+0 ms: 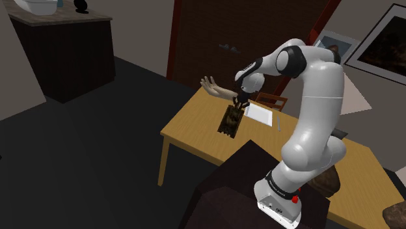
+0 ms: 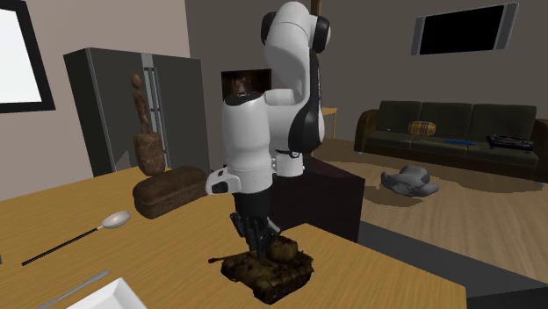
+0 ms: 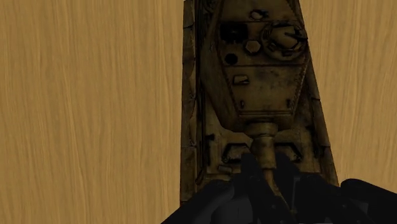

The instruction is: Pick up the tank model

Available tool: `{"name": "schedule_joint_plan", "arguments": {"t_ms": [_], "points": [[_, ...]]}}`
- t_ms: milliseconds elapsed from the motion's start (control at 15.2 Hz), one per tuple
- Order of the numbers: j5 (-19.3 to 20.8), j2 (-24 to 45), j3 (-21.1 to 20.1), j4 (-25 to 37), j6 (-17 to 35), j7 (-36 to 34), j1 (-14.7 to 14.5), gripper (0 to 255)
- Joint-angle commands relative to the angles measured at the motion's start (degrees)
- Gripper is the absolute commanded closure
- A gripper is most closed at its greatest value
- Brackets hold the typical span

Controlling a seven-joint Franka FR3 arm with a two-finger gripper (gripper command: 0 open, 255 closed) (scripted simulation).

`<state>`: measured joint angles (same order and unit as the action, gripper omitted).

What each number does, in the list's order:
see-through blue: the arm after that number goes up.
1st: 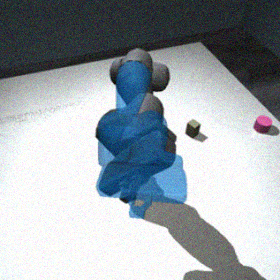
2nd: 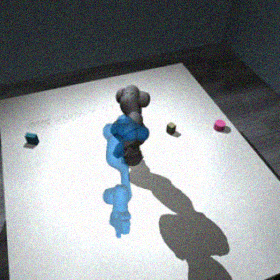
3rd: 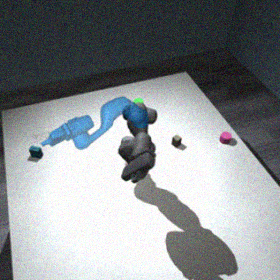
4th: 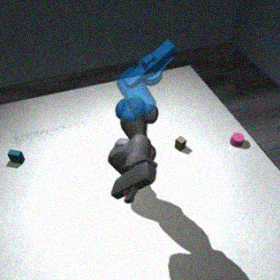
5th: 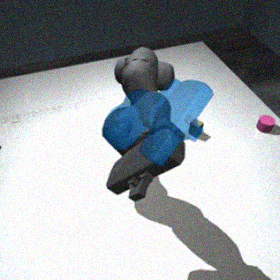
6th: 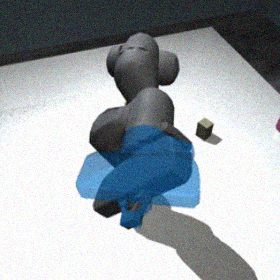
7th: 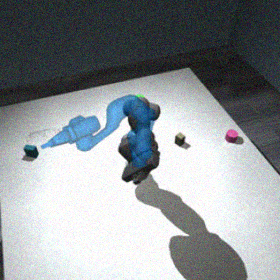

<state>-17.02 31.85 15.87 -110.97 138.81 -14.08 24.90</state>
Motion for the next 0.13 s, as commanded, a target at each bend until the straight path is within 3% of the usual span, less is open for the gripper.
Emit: {"name": "schedule_joint_plan", "arguments": {"t_ms": [0,66], "points": [[0.31,-0.71,0.23,0.11,-0.69,-0.29,-0.19,255],[0.31,-0.7,0.23,0.11,-0.69,-0.29,-0.19,255]]}}
